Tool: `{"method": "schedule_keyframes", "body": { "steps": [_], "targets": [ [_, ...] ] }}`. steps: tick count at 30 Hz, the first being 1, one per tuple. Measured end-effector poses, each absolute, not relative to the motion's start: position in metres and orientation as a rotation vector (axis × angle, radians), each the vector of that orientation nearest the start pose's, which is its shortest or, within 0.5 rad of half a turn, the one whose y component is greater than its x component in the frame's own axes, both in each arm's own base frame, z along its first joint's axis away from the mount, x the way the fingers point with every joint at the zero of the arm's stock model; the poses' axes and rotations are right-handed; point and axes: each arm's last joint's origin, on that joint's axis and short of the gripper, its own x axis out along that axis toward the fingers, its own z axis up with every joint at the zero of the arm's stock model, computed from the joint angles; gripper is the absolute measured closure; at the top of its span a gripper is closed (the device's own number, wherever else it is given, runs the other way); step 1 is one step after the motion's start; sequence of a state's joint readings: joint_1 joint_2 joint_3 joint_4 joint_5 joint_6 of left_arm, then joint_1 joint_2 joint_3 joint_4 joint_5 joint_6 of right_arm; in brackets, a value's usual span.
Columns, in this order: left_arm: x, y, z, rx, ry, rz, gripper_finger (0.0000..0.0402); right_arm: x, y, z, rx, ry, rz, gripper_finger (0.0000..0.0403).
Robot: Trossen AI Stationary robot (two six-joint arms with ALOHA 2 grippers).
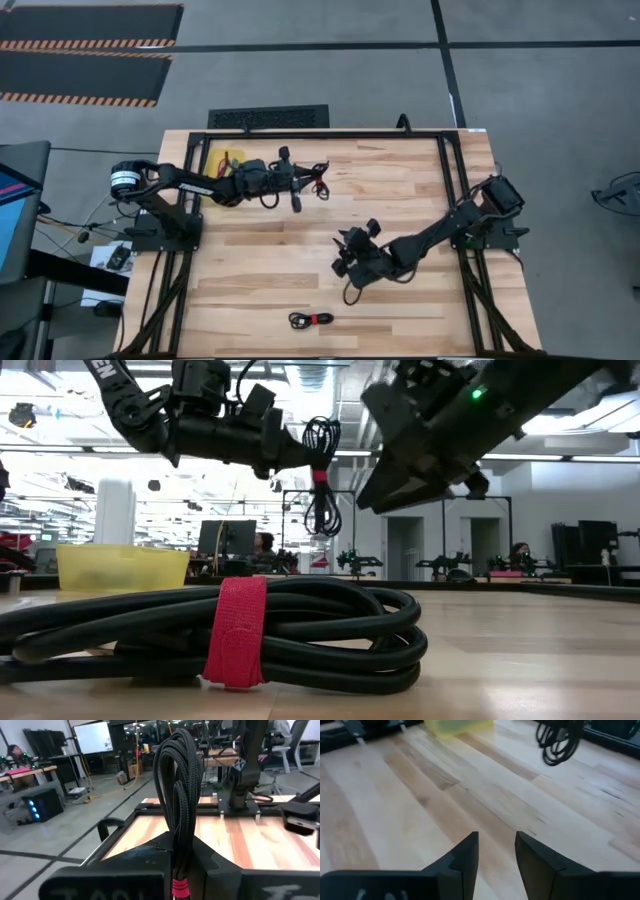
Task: Pick and place USB-C Cables
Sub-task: Put the right black and red USB cable into the yellow bin
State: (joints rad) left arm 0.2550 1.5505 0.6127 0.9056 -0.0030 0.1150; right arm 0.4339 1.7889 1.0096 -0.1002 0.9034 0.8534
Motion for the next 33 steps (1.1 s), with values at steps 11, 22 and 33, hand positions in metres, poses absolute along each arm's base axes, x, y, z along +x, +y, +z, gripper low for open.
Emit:
{"method": "schedule_keyframes", "body": {
  "steps": [11,22,33],
  "targets": [
    [0.298,0.077,0.201,0.072,0.101,0.255,0.0395,0.32,0.137,0.167,0.221,0.409,-0.693,0.0263],
    [0.293,0.08,0.181,0.052,0.318,0.388,0.0393,0.325,0.11,0.163,0.182,0.471,-0.764,0.0268],
    [0.255,0.075,0.205,-0.041,0.486,0.582,0.0393,0.33,0.092,0.158,0.034,0.675,-0.639,0.0271]
  ]
}}
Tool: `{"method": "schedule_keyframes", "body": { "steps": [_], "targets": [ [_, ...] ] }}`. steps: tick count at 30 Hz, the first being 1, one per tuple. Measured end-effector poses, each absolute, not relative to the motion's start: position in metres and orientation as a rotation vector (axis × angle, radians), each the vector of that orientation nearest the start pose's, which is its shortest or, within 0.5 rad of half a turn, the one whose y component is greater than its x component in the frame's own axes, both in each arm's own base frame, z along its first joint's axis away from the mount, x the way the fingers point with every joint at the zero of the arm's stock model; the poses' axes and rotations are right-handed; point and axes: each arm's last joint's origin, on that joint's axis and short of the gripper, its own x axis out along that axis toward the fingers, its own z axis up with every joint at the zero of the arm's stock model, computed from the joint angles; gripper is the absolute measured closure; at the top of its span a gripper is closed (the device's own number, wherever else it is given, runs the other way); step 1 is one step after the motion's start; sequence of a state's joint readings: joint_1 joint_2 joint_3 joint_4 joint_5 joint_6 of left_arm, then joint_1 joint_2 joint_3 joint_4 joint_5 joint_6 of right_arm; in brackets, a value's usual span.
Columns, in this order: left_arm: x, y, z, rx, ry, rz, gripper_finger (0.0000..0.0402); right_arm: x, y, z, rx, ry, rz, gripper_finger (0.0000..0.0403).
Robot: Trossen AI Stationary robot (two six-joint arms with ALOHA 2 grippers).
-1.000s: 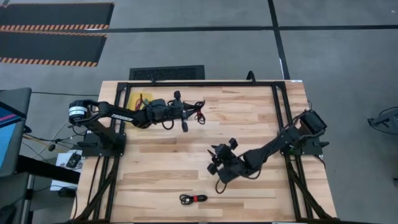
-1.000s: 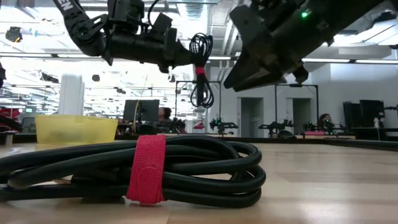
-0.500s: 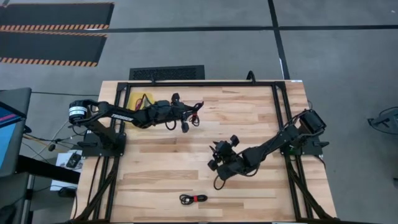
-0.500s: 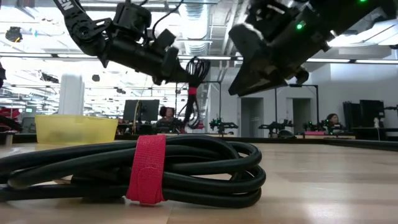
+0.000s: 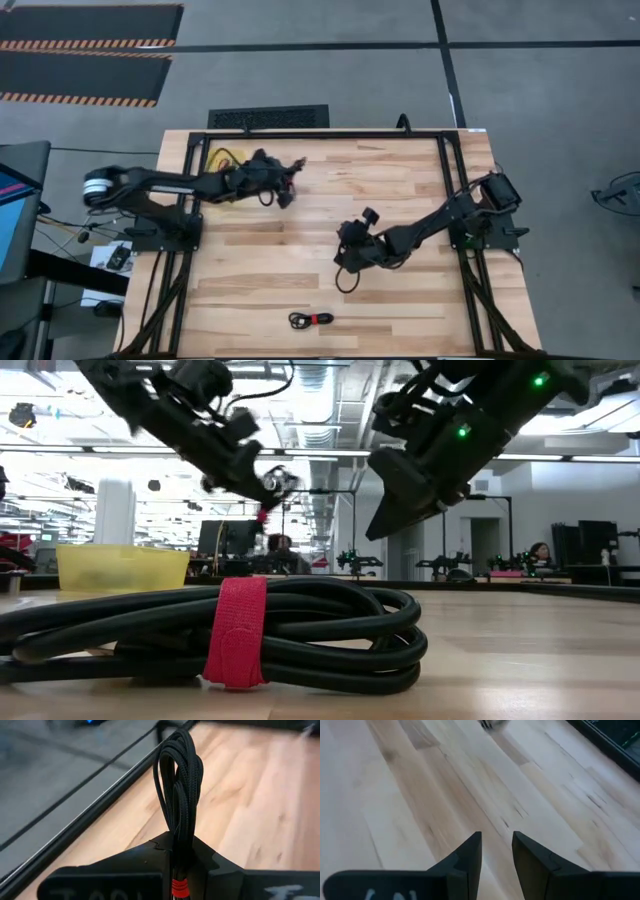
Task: Pick and place USB-C Cables
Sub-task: Put the right black and red USB cable into the yellow bin
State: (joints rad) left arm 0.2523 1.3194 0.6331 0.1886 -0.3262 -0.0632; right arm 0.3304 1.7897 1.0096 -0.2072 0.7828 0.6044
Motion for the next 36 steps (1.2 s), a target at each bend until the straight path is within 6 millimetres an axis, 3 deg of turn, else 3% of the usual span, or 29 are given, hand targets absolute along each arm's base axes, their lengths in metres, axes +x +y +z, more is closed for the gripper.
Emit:
{"method": "schedule_keyframes", "body": {
  "steps": [6,11,17,21,25,36],
  "targets": [
    [0.207,0.067,0.223,-0.093,0.63,0.756,0.0393,0.334,0.082,0.157,0.008,0.725,-0.601,0.0271],
    [0.176,0.062,0.227,-0.14,0.707,0.931,0.0393,0.336,0.077,0.158,-0.023,0.72,-0.598,0.0271],
    [0.152,0.061,0.241,-0.24,0.67,0.961,0.0393,0.337,0.076,0.158,-0.036,0.72,-0.589,0.0271],
    [0.141,0.068,0.262,-0.312,0.708,0.945,0.0393,0.338,0.076,0.159,-0.045,0.721,-0.581,0.0271],
    [0.135,0.081,0.279,-0.276,0.783,1.01,0.0393,0.342,0.073,0.16,-0.039,0.707,-0.557,0.0271],
    [0.146,0.13,0.231,-0.324,1.148,1.117,0.0368,0.346,0.074,0.162,0.001,0.696,-0.479,0.0271]
  ]
}}
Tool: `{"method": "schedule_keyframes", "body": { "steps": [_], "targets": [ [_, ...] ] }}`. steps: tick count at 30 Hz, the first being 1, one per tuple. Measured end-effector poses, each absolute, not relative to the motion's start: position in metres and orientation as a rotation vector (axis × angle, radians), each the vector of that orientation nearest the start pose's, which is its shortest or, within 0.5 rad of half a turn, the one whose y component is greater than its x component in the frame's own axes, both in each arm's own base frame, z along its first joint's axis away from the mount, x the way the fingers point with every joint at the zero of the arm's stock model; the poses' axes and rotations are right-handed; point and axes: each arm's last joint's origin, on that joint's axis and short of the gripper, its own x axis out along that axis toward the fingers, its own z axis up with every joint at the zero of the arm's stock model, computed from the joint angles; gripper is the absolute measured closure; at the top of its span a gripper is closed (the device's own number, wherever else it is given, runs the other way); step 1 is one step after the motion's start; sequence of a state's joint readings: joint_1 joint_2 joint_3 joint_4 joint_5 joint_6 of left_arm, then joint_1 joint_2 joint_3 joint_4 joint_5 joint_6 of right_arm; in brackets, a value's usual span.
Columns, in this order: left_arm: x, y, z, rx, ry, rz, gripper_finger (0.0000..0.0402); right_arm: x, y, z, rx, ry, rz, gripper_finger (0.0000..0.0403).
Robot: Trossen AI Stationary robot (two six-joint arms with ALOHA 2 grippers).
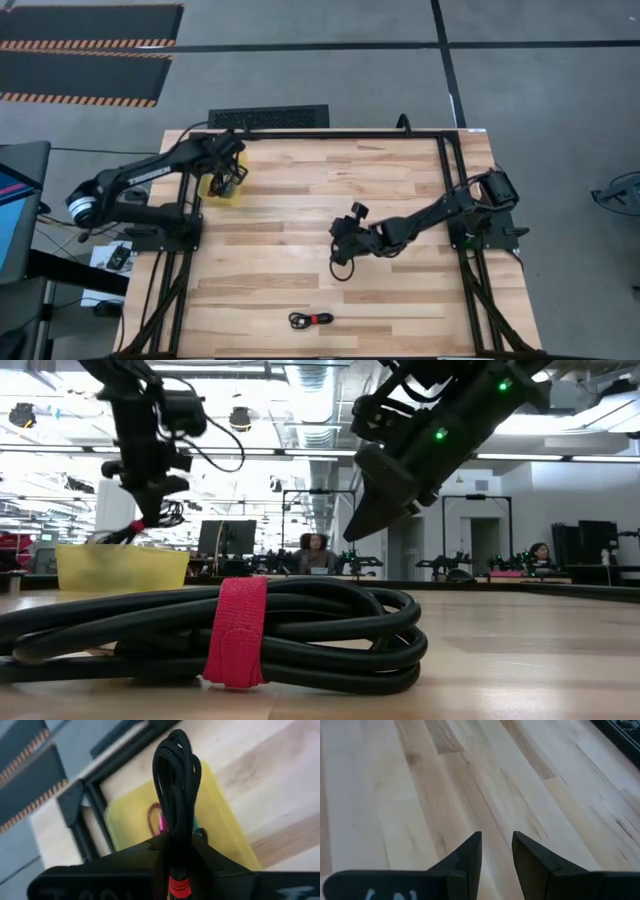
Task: Pick and place USB-C Cables
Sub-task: Put the right black and red USB cable into the yellow bin, then put the black, red, and black USB cable into the yellow bin
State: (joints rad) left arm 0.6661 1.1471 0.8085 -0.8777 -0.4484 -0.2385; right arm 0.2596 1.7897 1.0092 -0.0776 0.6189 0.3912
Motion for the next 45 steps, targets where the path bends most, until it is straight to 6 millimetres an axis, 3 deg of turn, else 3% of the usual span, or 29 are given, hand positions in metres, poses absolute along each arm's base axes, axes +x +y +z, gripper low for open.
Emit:
{"method": "schedule_keyframes", "body": {
  "steps": [10,14,19,27,34,40,45],
  "targets": [
    [0.15,0.15,0.206,-0.434,1.264,1.104,0.0297,0.341,0.086,0.161,0.0,0.715,-0.46,0.0265],
    [0.149,0.15,0.21,-0.415,1.237,1.102,0.0267,0.339,0.091,0.16,0.045,0.722,-0.439,0.0264],
    [0.146,0.147,0.227,-0.312,1.129,1.171,0.0241,0.341,0.104,0.162,0.195,0.73,-0.287,0.0268],
    [0.138,0.139,0.225,-0.376,1.208,1.17,0.0244,0.334,0.141,0.168,0.317,0.638,-0.229,0.0278],
    [0.129,0.136,0.225,-0.286,1.327,1.253,0.0276,0.326,0.167,0.175,0.421,0.513,-0.259,0.0283],
    [0.14,0.128,0.236,-0.338,1.142,1.102,0.0288,0.325,0.178,0.182,0.461,0.432,-0.231,0.0284],
    [0.152,0.086,0.248,-0.307,0.828,0.868,0.0288,0.319,0.194,0.183,0.484,0.474,-0.106,0.0284]
  ]
}}
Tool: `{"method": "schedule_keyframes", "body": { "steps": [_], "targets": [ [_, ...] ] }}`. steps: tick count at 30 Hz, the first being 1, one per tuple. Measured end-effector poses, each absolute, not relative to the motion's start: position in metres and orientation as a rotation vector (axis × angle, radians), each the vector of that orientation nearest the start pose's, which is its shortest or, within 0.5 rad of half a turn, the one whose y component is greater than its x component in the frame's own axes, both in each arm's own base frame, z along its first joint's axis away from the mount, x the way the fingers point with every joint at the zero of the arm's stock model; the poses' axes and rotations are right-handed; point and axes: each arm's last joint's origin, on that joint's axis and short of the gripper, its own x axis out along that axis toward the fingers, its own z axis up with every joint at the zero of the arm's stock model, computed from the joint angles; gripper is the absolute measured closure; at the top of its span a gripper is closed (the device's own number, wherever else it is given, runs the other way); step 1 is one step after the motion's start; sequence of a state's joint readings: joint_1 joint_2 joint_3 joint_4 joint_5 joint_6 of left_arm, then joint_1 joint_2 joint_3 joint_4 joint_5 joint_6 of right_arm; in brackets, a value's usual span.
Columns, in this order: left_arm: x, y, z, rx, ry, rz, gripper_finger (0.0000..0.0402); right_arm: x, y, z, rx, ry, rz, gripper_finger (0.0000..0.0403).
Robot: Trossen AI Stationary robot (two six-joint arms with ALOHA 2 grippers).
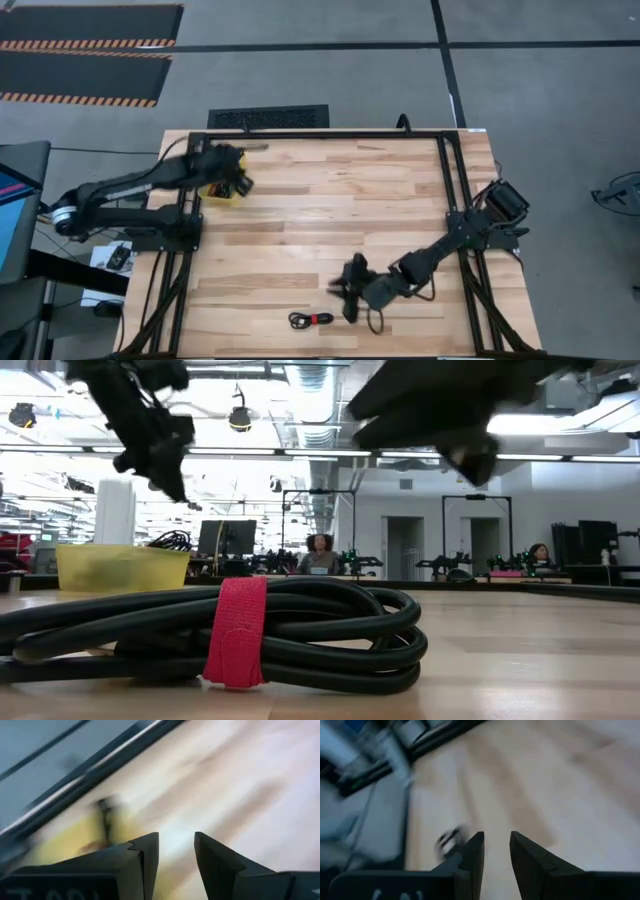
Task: Pick and place USB-C Cables
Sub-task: Put the black, red, and black USB cable into the yellow bin
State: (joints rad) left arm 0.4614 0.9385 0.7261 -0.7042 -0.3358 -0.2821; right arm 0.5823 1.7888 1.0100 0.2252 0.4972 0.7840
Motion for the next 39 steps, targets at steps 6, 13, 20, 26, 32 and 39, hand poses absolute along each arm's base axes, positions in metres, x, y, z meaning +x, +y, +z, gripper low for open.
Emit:
{"method": "schedule_keyframes", "body": {
  "steps": [6,13,20,26,32,39],
  "targets": [
    [0.152,0.022,0.224,-0.282,0.413,0.438,0.0288,0.313,0.235,0.17,0.417,0.446,0.093,0.0279],
    [0.137,-0.018,0.187,-0.275,0.056,0.11,0.0288,0.334,0.26,0.154,0.313,0.457,0.111,0.0207],
    [0.13,-0.032,0.168,-0.225,0.031,0.041,0.0288,0.35,0.249,0.139,0.267,0.602,0.035,0.0149],
    [0.13,-0.04,0.169,-0.202,0.02,0.004,0.0288,0.358,0.239,0.115,0.327,0.718,0.069,0.0177],
    [0.132,-0.05,0.17,-0.208,-0.003,-0.054,0.0288,0.359,0.232,0.114,0.315,0.768,0.058,0.0253],
    [0.138,-0.061,0.162,-0.181,0.03,-0.032,0.028,0.365,0.22,0.114,0.259,0.778,0.05,0.0375]
  ]
}}
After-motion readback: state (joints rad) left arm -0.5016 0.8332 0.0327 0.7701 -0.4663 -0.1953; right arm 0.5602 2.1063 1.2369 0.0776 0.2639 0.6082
